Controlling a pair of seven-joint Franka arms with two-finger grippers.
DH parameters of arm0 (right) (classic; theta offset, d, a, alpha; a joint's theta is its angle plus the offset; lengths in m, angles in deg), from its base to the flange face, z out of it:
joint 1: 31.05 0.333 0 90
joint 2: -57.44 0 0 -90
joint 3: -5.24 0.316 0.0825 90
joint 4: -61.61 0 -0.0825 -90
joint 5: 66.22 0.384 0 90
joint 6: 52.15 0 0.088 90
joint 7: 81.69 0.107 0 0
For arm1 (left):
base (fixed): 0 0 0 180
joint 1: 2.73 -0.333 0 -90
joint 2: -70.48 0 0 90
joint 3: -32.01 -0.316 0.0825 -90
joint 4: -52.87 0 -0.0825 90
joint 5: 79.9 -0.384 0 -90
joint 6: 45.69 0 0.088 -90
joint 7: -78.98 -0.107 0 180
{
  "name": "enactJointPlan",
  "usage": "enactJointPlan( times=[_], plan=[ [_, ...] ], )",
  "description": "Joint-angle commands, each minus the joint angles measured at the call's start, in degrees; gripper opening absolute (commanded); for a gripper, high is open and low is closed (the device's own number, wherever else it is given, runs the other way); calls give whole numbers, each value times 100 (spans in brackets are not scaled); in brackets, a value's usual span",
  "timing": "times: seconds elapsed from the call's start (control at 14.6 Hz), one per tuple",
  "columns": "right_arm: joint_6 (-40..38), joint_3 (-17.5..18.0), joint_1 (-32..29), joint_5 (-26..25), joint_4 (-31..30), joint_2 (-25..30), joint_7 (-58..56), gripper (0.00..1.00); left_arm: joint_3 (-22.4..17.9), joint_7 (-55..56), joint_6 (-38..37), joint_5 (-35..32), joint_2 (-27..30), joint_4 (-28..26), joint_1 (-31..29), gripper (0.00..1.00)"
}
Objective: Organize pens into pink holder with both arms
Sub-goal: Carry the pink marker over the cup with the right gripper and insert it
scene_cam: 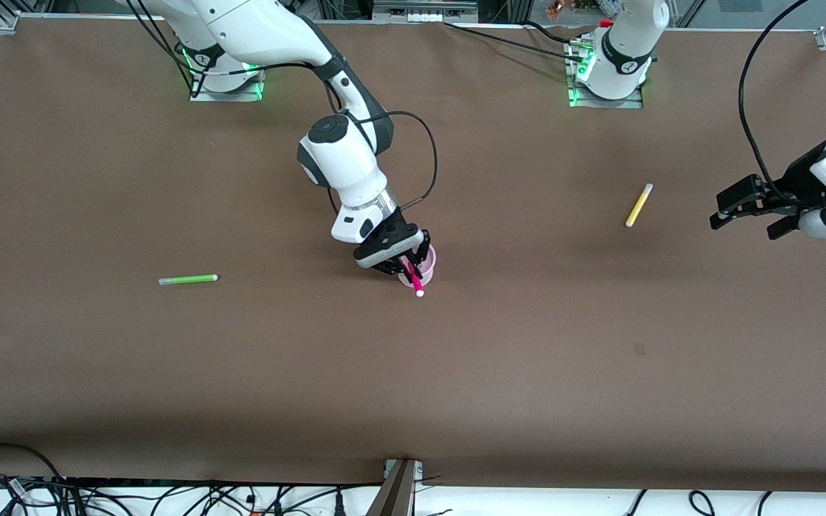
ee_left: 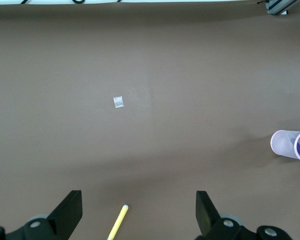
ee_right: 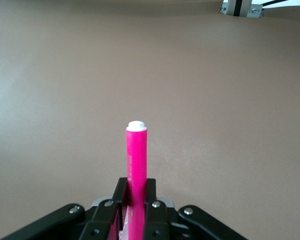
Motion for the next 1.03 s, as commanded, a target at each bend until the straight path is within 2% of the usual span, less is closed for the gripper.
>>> enactJointPlan(
  times=[0.0,0.07,0.14,0.21,0.27,0.34,0.41,0.48,0.68,0.75,0.82,0.89,0.96],
  plan=[
    [223,-287,260,-96,56,-121,160,0,48,-165,-108,45,-76,81,-43,100],
    [224,-288,260,-96,47,-121,151,1,75,-165,-108,-68,-76,90,-34,100],
    [224,-296,268,-88,39,-121,151,16,84,-165,-108,-191,-76,107,-25,100],
    [224,-297,277,-88,30,-112,151,35,119,-156,-108,-219,-85,168,-25,100],
    [224,-297,277,-88,30,-86,143,59,145,-156,-125,-219,-94,169,-34,100],
    [215,-297,277,-88,30,-69,151,75,145,-156,-134,-219,-94,169,-34,100],
    [215,-288,277,-79,12,-34,160,95,137,-165,-134,-219,-111,178,10,100],
    [215,-288,277,-79,-14,-7,160,100,154,-148,-143,-219,-111,204,19,100],
    [180,-288,277,-79,-198,177,151,100,6,-156,-169,-219,-76,213,237,100],
    [180,-288,277,-79,-338,299,151,100,-256,-165,-230,-219,-41,213,517,100],
    [163,-288,277,-79,-452,440,151,100,-659,-156,-335,-219,-32,222,1016,100],
    [41,-288,277,-79,-567,581,151,100,-1246,-182,-458,-219,-24,300,1560,100],
    [-265,-296,277,-79,-629,773,151,100,-1548,-183,-547,-219,-23,414,1827,100]
  ],
)
